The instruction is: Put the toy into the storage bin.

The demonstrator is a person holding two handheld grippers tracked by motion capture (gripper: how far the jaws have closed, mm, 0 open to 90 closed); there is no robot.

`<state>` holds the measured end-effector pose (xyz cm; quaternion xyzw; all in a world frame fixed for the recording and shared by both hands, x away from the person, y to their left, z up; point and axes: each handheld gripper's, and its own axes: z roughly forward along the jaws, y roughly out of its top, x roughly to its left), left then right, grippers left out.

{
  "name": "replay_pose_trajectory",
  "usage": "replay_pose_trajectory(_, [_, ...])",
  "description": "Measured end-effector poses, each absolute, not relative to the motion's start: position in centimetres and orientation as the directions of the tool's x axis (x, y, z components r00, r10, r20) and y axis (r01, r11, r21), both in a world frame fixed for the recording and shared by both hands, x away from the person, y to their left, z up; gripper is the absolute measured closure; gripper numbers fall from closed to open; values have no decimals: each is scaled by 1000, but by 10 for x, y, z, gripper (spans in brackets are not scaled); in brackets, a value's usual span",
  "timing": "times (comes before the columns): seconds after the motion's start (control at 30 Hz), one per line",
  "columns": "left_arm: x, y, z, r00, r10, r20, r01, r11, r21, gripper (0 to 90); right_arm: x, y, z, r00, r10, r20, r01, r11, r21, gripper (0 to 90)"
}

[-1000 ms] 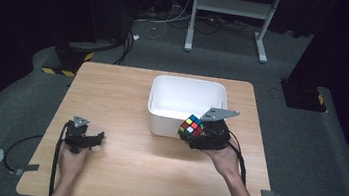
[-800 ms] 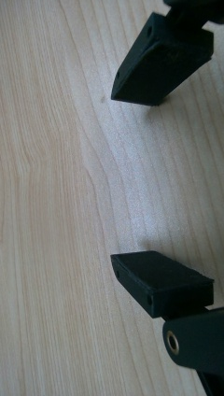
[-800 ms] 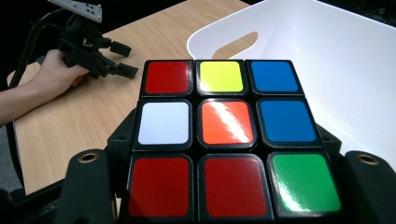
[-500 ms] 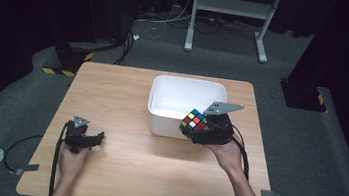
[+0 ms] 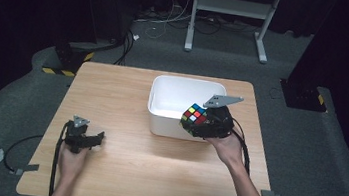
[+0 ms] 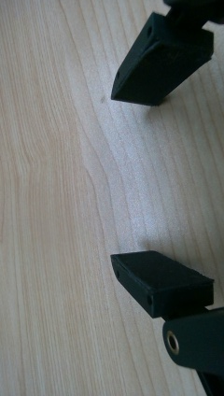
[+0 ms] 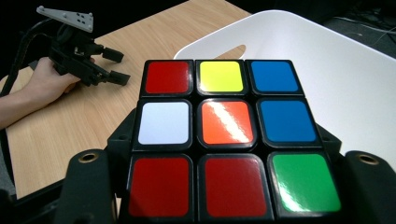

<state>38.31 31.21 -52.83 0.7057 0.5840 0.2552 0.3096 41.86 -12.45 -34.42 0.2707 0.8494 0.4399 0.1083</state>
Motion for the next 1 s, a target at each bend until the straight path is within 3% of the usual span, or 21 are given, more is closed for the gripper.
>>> replay_pose_trajectory(1.0, [383,312,-528,188,982,-3,666,-125,735,181,443,-121,-322,-802,595,55,376,430,821,338])
